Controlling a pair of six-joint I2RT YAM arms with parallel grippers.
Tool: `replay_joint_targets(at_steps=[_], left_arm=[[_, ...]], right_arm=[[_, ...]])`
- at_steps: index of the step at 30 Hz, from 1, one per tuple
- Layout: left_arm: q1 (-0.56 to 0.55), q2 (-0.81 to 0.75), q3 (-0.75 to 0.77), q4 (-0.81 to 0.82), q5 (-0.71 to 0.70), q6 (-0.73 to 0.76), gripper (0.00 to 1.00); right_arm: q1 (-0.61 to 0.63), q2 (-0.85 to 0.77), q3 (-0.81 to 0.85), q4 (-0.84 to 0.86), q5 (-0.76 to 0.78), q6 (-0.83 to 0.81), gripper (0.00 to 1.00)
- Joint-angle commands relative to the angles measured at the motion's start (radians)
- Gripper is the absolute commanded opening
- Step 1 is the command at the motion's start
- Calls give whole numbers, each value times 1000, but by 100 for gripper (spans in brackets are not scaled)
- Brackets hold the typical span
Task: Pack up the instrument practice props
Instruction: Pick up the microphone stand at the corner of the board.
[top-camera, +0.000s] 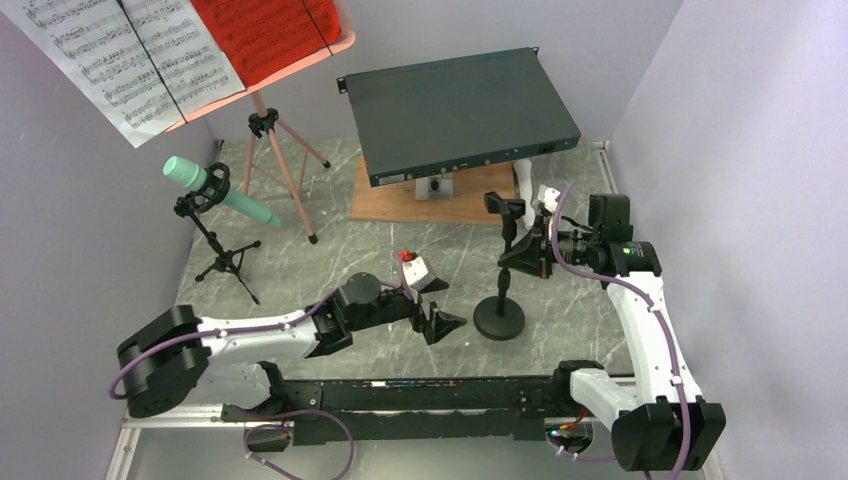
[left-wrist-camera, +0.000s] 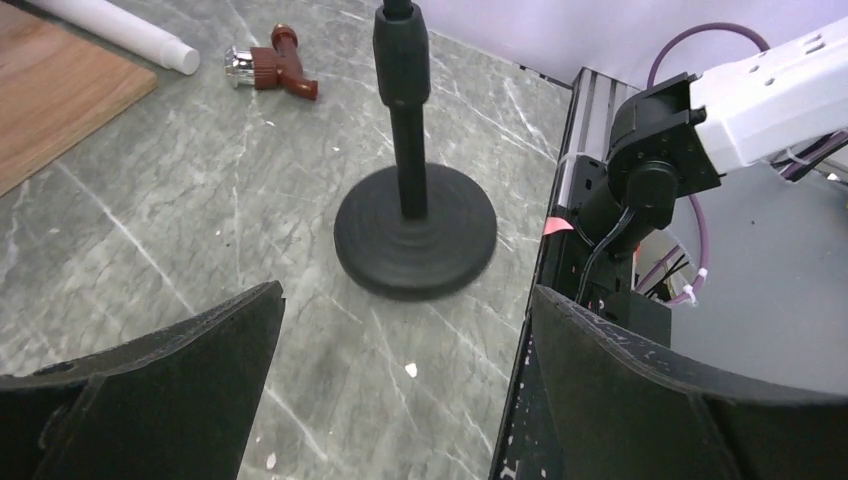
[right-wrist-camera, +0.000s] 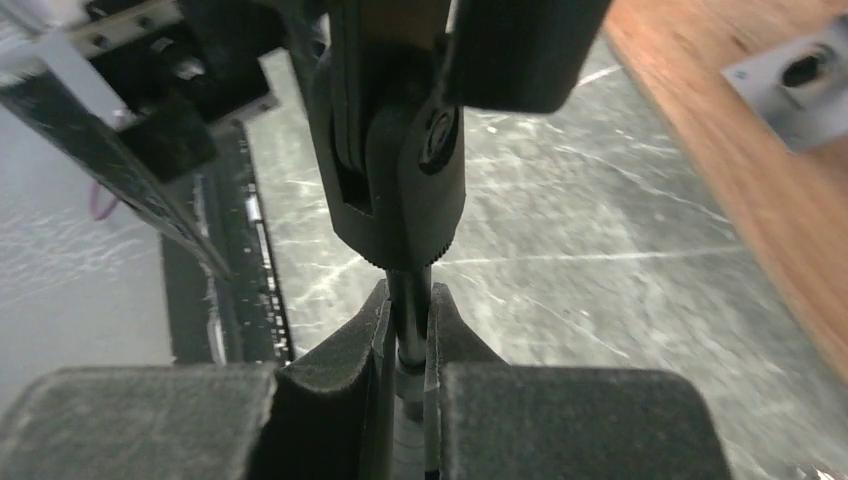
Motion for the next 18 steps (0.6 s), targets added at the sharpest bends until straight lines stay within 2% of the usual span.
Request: replay_joint_targets(at_steps=[1, 5, 8, 12, 18], left_arm=[[-55, 95, 69, 224, -60, 57, 100], [-94, 188, 98, 335, -162, 75, 99], [-95, 260, 107, 445, -183, 43, 99], [-96, 346, 144, 528, -161, 0, 93], [-96, 443, 195, 535, -113, -63, 78]], right_arm=[[19, 1, -13, -1, -221, -84, 0], [45, -42, -109, 76, -295, -65, 0], [43, -91, -191, 215, -298, 43, 0], [43, -97, -183, 162, -307, -11, 0], [43, -95, -188, 149, -312, -21, 0]])
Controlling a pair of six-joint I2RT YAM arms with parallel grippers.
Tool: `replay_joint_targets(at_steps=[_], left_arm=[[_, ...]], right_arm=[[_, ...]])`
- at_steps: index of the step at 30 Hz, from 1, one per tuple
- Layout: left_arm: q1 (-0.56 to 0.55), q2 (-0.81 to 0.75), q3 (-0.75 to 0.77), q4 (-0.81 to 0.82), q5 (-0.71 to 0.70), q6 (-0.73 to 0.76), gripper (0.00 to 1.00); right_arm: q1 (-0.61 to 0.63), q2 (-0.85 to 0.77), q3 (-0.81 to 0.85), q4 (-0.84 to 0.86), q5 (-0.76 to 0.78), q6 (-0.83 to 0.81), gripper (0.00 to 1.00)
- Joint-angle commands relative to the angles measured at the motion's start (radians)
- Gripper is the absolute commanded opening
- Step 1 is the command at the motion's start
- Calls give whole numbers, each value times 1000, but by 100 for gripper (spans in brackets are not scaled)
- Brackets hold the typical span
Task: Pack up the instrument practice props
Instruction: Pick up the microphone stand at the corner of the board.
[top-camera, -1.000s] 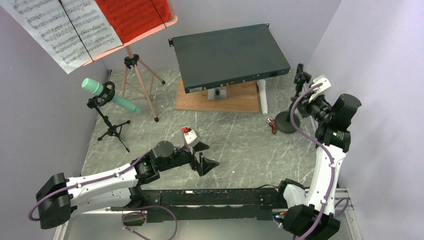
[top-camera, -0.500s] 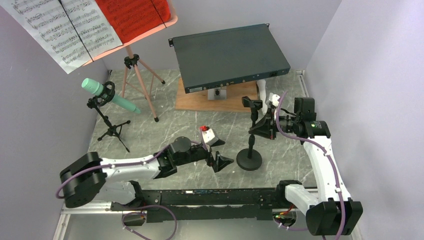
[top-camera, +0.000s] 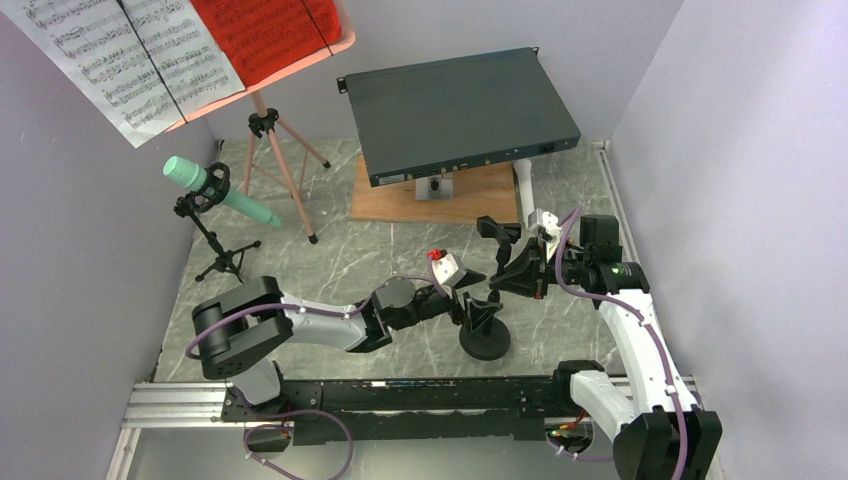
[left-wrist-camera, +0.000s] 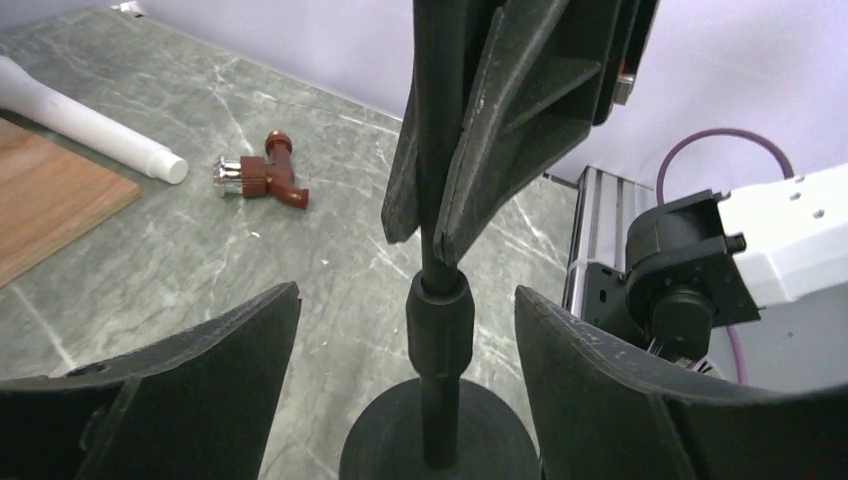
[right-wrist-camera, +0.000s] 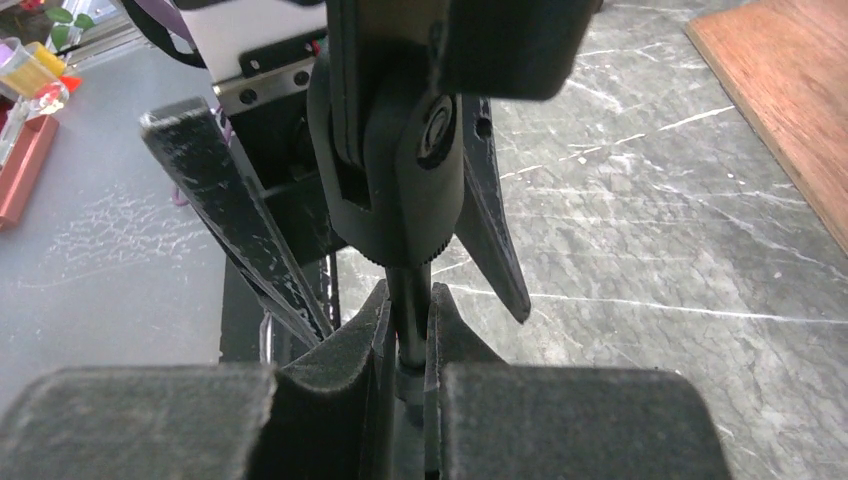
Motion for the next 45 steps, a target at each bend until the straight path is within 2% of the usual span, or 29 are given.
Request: replay_joint_targets(at_steps=[1, 7, 11, 15, 22, 24, 27, 30, 32, 33, 37, 38, 41, 45], left_arm=[[-3, 44, 57, 98, 30, -58, 75], [-3, 65, 82, 71, 84, -72, 56], [-3, 65, 86, 54, 113, -82, 53], [-3, 64, 80, 48, 131, -93, 54], [-3, 63, 93, -35, 149, -97, 54], [-3, 64, 100, -57, 152, -97, 51], [-3, 64, 110, -82, 151, -96, 41], [-3, 58, 112, -75, 153, -97, 23], [-1, 56, 109, -63, 164, -98, 0], [-1, 54, 103, -52, 164, -104, 0], [0, 25, 51, 36, 109, -133, 0], [0, 11, 33, 62, 88, -136, 0], [0, -44, -3, 103, 24, -137, 0], [0, -116, -26, 101, -45, -137, 0]], right_arm=[[2, -17, 24, 35, -94, -20, 0], [2, -21, 27, 40, -80, -11, 0], [2, -21, 25, 48, -74, -1, 0], [2, -21, 22, 57, -66, 7, 0], [2, -18, 18, 65, -67, 13, 0], [1, -18, 18, 64, -66, 11, 0], [1, -18, 17, 63, -64, 8, 0], [2, -17, 15, 62, -62, 8, 0], [2, -17, 14, 62, -58, 6, 0], [2, -16, 12, 60, -57, 7, 1], [2, -11, 7, 47, -56, 3, 51], [2, -12, 6, 48, -54, 3, 59], [3, -11, -3, 51, -58, 9, 73], [9, -2, -23, 71, -70, 26, 80]])
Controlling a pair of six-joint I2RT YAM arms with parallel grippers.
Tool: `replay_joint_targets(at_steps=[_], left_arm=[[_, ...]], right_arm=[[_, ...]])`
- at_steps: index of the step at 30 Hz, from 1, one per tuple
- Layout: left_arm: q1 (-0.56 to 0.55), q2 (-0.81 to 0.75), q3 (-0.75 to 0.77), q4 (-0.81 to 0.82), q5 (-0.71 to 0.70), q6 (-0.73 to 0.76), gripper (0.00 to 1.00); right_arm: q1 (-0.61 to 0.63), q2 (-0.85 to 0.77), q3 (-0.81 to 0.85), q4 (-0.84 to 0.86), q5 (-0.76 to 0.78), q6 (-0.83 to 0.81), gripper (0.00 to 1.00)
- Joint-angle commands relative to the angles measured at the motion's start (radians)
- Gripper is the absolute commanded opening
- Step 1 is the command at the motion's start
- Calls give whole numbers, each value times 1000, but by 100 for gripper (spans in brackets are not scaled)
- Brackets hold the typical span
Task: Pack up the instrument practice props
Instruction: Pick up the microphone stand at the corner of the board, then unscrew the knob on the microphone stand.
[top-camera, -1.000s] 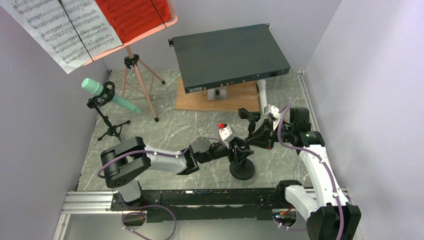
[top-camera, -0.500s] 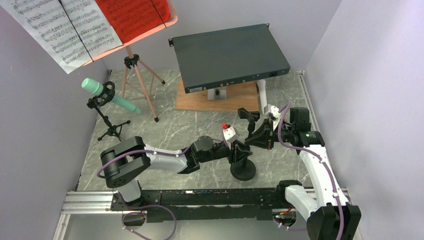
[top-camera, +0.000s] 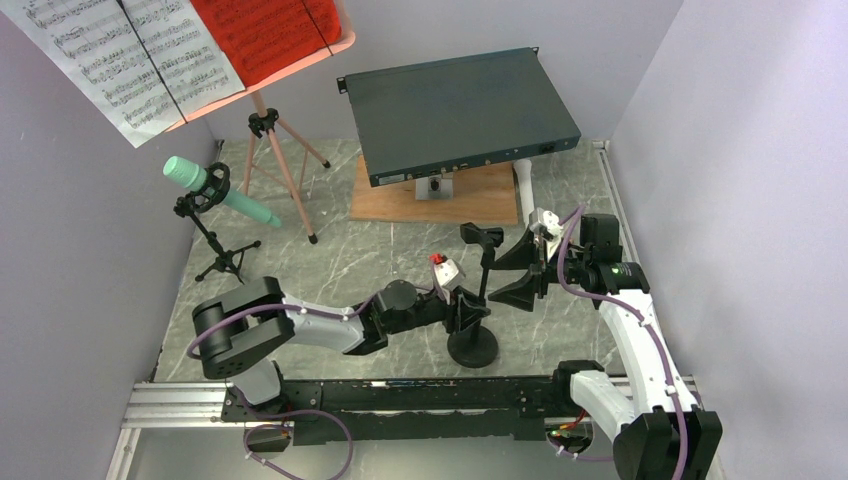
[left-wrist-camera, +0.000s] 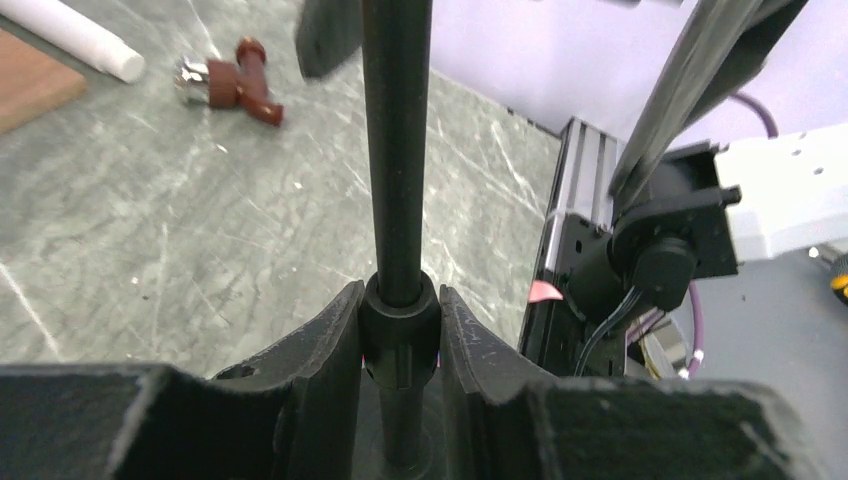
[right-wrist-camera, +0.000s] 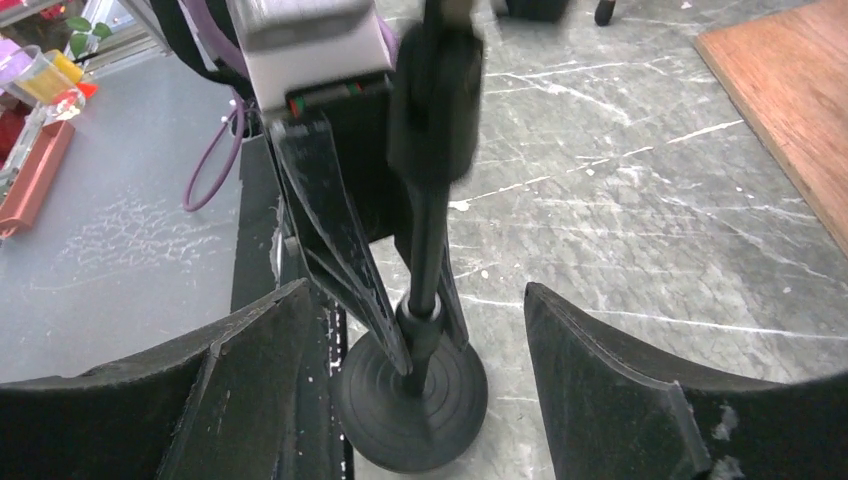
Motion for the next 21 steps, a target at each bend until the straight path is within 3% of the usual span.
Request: replay_joint_targets(at_steps=[1, 10, 15, 17, 19, 21], left_arm=[[-3, -137, 7, 179, -95, -30, 0], [-3, -170, 80, 182, -139, -47, 0], [-3, -156, 134, 176, -161, -59, 0], [-4, -152, 154, 161, -181, -72, 0], [-3, -147, 168, 154, -198, -85, 0], [-3, -144, 174, 147, -223, -101, 0]], right_arm=[[14, 1, -26, 50, -47, 6, 81], [66, 36, -71, 135, -26, 62, 84], [99, 47, -90, 183, -15, 91, 78], [108, 52, -93, 205, -3, 111, 71], [111, 54, -91, 218, 7, 122, 57], [113, 53, -85, 224, 9, 126, 28]])
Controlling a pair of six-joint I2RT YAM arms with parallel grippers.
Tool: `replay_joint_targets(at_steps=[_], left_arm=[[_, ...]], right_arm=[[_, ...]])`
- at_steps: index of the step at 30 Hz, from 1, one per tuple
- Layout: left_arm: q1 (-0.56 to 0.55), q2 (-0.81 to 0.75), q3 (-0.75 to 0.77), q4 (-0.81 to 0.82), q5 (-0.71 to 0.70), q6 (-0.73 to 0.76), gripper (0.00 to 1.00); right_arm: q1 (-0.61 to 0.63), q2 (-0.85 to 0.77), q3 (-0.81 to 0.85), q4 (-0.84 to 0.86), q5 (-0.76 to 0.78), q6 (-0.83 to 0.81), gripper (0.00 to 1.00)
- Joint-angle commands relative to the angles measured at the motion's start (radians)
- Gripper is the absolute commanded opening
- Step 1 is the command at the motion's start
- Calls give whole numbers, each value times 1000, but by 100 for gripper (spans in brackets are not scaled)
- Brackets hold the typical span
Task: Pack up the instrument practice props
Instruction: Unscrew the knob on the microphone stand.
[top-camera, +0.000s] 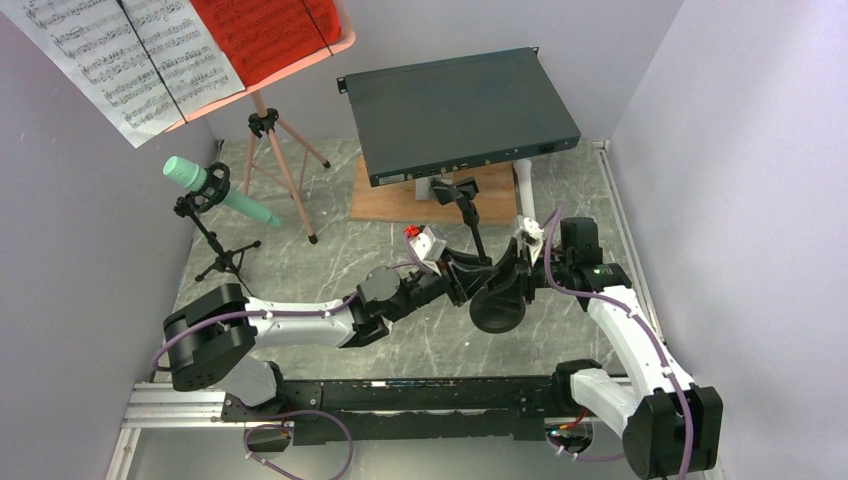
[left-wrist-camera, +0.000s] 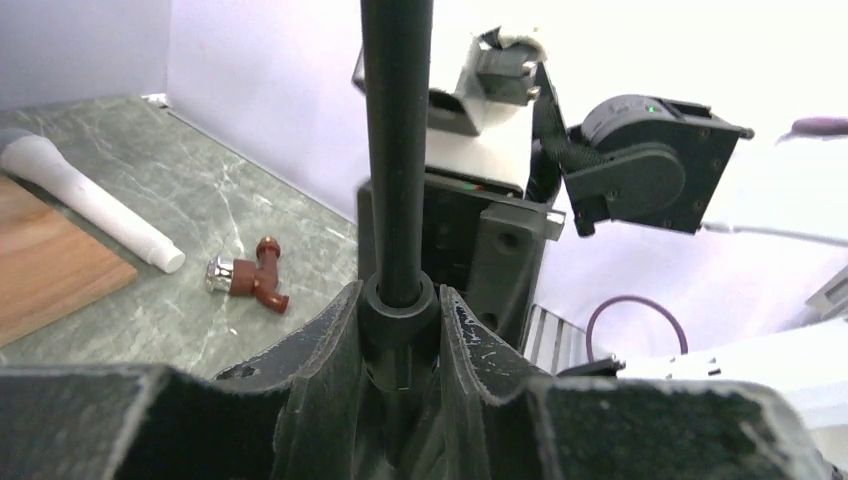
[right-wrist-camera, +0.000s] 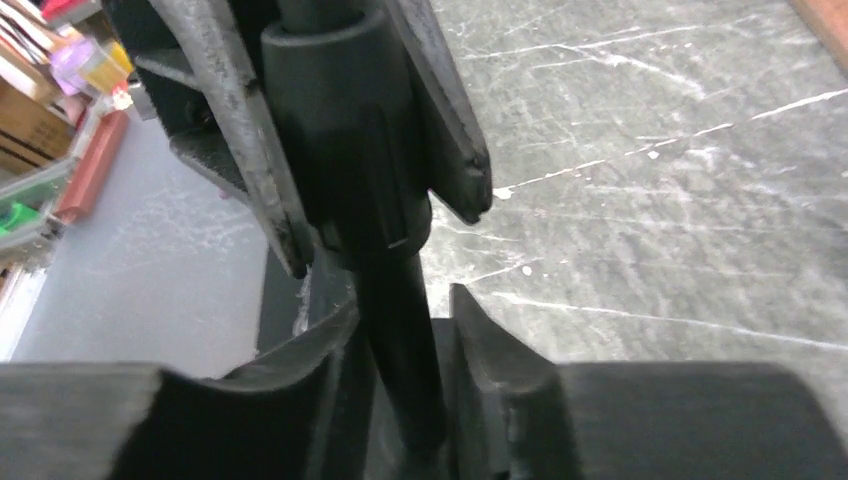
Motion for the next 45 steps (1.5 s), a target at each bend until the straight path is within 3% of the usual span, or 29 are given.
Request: replay_joint_targets(at_steps=[1, 2, 3, 6, 11, 13, 15, 18, 20, 22, 24, 26, 29, 31, 34, 36, 45], left_arm=[[-4, -10, 68, 94, -75, -62, 0], [-4, -11, 70, 85, -97, -75, 0], [-6, -15, 72, 58, -136, -99, 0], [-25, -36, 133, -175, -305, -217, 0], [-95, -8, 470, -922, -648, -570, 0], [-126, 24, 569, -1090, -738, -631, 0], [-154, 42, 621, -1157, -798, -645, 0], [-171, 31, 593, -1054, -803, -546, 2], [-172, 12, 553, -959, -771, -451, 20], [-172, -14, 510, -846, -681, -297, 48], [-172, -55, 441, -739, -574, -167, 67], [-171, -105, 345, -627, -454, -52, 83], [-150, -202, 183, -467, -238, 78, 99], [-94, -251, 86, -382, -64, 84, 99], [36, -278, -12, -308, 145, -39, 97], [80, -271, -59, -221, 222, -74, 97], [88, -167, -79, 48, 275, -17, 98]], right_arm=[[7, -5, 10, 73, 3, 26, 15], [7, -10, 13, 73, 9, 25, 2], [6, -17, 18, 76, 26, 28, 0], [7, -49, 9, 145, 134, 108, 0], [7, -64, 1, 224, 320, 208, 0], [6, -66, -2, 238, 382, 227, 0], [7, -68, -3, 246, 405, 239, 0], [4, -68, -2, 247, 364, 246, 0], [1, -68, 0, 245, 308, 246, 0], [-2, -68, 3, 232, 258, 231, 0], [-5, -68, 11, 206, 217, 198, 0], [-9, -67, 17, 176, 180, 156, 0], [-14, -65, 20, 140, 120, 101, 0], [-16, -64, 20, 121, 89, 72, 0], [-18, -62, 21, 100, 45, 32, 0], [-20, -60, 18, 92, 14, 14, 0], [-22, -59, 11, 86, -23, 2, 0]])
